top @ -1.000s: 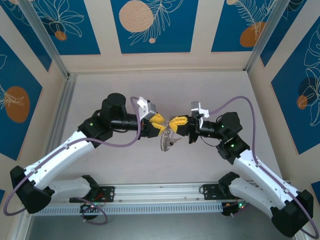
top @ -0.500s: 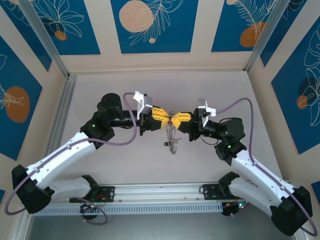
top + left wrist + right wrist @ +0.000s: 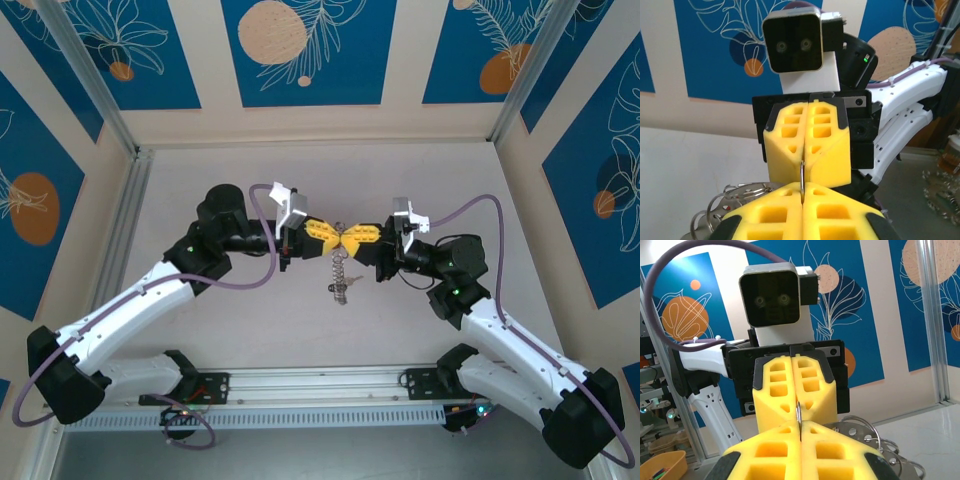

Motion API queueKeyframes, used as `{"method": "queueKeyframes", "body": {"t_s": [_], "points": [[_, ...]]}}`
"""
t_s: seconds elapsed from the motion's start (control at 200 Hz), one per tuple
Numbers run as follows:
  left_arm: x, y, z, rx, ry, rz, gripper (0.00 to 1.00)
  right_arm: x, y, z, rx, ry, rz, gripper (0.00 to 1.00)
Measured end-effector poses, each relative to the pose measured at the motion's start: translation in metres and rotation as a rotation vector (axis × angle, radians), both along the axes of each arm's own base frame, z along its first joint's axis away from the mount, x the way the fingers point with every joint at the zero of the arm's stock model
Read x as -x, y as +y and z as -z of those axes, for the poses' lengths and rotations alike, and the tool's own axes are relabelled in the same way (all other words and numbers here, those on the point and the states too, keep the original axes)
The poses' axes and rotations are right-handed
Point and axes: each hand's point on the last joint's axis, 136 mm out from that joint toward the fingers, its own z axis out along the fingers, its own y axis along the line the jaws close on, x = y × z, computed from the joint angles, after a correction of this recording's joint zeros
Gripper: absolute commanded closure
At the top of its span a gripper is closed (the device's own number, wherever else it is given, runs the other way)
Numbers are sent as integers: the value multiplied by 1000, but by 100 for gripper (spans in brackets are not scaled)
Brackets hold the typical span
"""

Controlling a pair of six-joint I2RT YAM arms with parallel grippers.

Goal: Put the keys on the keyring

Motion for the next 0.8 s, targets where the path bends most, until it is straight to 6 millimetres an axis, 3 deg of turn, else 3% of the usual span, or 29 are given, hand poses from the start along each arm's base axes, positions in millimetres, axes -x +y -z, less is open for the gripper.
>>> {"method": "queueKeyframes", "body": {"t_s": [0.145, 0.29, 0.34, 0.54, 0.61, 0.7, 0.8], "points": [[1, 0, 0, -3, 1, 8, 100, 0, 0, 1, 6, 0, 2, 98], [-1, 2, 8, -49, -12, -10, 100, -5, 3, 8, 44, 43, 19, 46], [-3, 4, 13, -76, -19, -31, 100, -6, 2, 10, 68, 57, 36, 34], [-19, 27, 28, -151, -40, -145, 100, -18, -17, 7, 189, 114, 223, 29], [-27, 41, 35, -156, -29, -197, 100, -30, -31, 15, 255, 177, 326, 30], [-37, 57, 51, -169, 14, -254, 100, -47, -45, 47, 366, 309, 429, 32], [-49, 70, 77, -196, 92, -312, 100, -65, -49, 116, 544, 525, 484, 35]]}}
